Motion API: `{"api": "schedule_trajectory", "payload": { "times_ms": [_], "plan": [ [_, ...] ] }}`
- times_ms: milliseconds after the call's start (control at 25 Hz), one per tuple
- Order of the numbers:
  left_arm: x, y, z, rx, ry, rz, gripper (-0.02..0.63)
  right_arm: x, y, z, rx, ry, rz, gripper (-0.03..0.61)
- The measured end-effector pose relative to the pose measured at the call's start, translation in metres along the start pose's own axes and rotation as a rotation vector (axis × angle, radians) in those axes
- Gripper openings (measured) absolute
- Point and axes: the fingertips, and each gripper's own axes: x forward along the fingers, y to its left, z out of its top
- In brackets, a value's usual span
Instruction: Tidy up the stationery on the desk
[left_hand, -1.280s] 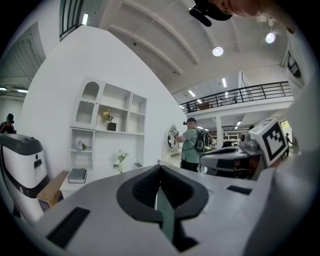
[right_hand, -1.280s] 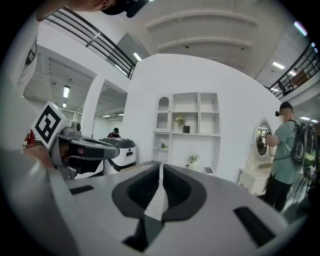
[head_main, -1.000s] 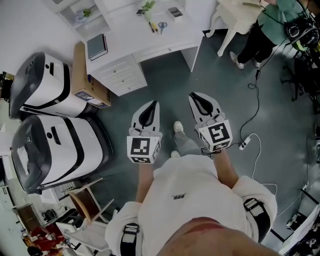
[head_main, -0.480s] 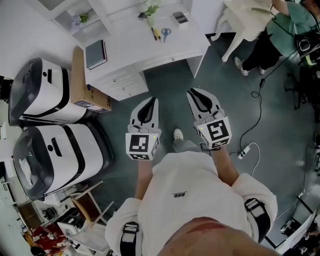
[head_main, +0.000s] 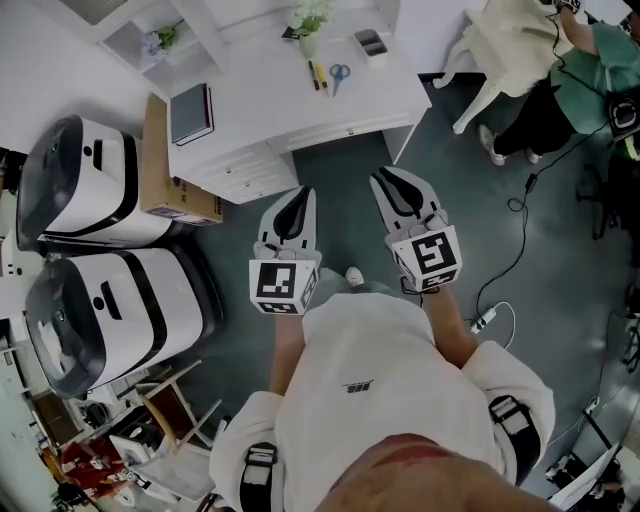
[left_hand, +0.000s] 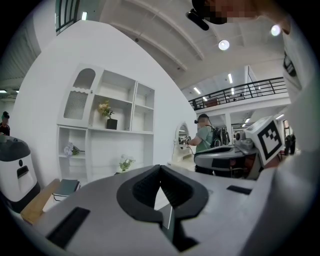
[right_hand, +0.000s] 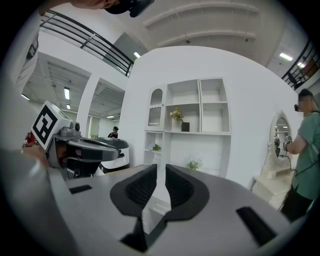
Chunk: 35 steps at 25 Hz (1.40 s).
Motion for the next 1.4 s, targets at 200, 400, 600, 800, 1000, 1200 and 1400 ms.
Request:
{"api": "schedule_trajectory", "payload": {
  "times_ms": [200, 400, 600, 800, 1000, 1200, 1400],
  "plan": [
    [0.027, 0.014, -0.001, 0.004, 0.006, 0.008, 0.0, 0.027, -0.018, -0.004, 0.006, 0.001, -0.001, 0.032],
    [0.053, 0.028, 0.0, 0.008, 0.005, -0.001, 0.0, 0.05, -0.034, -0.004, 0.008, -0.002, -0.013, 0.032],
    [0.082, 0.045, -0.003, 0.003, 0.008, -0.016, 0.0, 0.079, -0.051, -0.009, 0.014, 0.004, -0.029, 0.032],
    [0.119, 0.07, 0.0, 0.001, 0.015, -0.038, 0.0, 0.118, -0.071, -0.011, 0.025, 0.025, -0.045, 0.032],
    [0.162, 0.104, -0.003, 0.001, 0.04, -0.078, 0.0, 0.169, -0.09, -0.015, 0.044, 0.048, -0.061, 0.032],
    [0.204, 0.131, -0.003, -0.005, 0.058, -0.109, 0.0, 0.211, -0.112, -0.02, 0.061, 0.082, -0.074, 0.032],
    [0.246, 0.158, -0.007, -0.011, 0.079, -0.141, 0.0, 0.257, -0.133, -0.028, 0.079, 0.113, -0.088, 0.032]
  ]
}}
